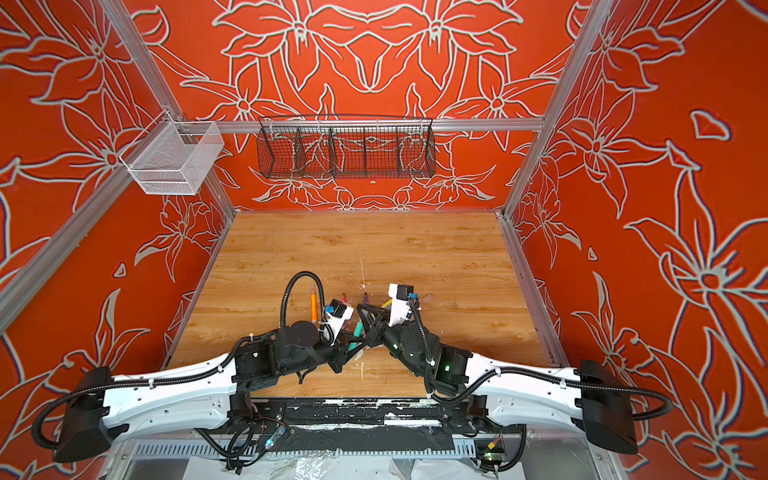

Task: Insert the pens into the pen caps
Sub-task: 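Press the cap down onto the green marker tip with the right gripper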

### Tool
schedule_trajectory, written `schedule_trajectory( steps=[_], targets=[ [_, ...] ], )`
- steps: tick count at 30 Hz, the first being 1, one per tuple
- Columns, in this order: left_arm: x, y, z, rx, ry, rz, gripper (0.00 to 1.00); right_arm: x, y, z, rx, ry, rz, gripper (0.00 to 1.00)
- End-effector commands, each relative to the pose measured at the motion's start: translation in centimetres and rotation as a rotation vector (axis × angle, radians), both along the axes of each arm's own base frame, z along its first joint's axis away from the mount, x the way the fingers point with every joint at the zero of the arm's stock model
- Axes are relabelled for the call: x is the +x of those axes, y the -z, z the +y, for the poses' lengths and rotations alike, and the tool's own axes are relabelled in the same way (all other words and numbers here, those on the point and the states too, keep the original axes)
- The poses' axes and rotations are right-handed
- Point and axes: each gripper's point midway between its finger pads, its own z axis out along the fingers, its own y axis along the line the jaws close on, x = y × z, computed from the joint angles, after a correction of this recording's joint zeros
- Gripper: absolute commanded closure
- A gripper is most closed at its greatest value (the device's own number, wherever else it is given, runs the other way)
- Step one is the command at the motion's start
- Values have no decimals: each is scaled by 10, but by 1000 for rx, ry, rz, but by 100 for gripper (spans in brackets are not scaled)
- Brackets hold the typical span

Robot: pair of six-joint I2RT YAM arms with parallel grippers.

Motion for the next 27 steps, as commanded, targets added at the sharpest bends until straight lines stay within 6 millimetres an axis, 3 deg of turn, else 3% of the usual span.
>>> schedule_trajectory(
  steps=[1,20,27],
  targets=[
    [35,-85,9,-206,-149,-161,100,-35,39,19,-154,-154,15,100],
    [47,-163,16,-259,-170,-325,100,-59,84,34,-378,-183,13,100],
    [62,-169,20,-279,-203,-328,100,-69,100,41,-418,-199,7,100]
  ],
)
